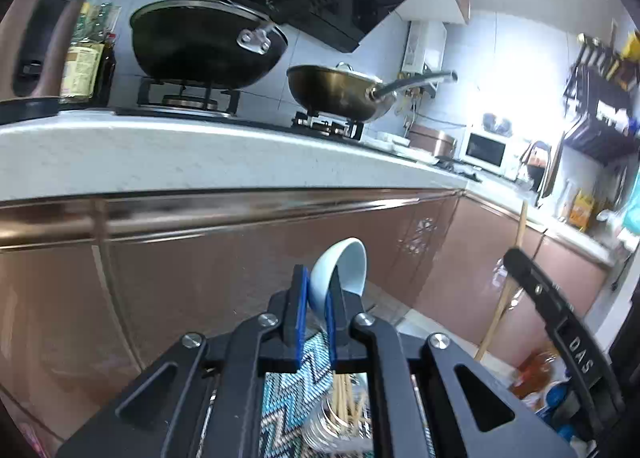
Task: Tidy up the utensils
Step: 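Lift the spoon with the left tool while the right tool carries the chopstick into the holder, then open both tools to release spoon and chopstick into the holder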
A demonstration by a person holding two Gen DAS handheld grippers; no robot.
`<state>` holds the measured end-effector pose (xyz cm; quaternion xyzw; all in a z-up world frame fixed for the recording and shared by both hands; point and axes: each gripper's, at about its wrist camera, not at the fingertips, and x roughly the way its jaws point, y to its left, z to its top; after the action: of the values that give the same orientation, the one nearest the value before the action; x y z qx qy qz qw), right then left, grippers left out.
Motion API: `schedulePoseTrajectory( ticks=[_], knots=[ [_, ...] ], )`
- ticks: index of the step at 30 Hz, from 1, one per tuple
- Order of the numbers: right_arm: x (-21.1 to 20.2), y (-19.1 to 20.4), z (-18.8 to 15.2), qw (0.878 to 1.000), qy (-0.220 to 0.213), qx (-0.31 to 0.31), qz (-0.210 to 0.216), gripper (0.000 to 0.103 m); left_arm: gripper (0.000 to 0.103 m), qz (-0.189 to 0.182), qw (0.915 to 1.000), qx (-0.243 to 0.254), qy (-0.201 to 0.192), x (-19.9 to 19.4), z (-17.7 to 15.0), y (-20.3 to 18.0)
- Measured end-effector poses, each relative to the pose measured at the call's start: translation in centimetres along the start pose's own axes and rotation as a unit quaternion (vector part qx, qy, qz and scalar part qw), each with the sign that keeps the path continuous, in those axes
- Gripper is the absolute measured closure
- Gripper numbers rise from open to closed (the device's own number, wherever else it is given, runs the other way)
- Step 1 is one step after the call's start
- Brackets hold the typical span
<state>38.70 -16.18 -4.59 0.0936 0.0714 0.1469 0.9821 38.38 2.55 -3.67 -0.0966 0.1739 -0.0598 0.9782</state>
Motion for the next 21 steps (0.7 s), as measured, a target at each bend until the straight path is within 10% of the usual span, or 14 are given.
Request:
schedulePoseTrajectory(
  ticks=[15,21],
  knots=[
    [2.3,-3.1,-7.6,0.999,0.032,0.003,-0.019,0.095,0.094,0.008,0.9989,0.047,-0.001,6.0,-6.7,-2.3],
    [0.8,-3.0,-7.9,0.999,0.045,-0.001,-0.023,0.07,0.087,-0.007,0.9986,0.049,0.017,6.0,-7.6,-2.5]
  ],
)
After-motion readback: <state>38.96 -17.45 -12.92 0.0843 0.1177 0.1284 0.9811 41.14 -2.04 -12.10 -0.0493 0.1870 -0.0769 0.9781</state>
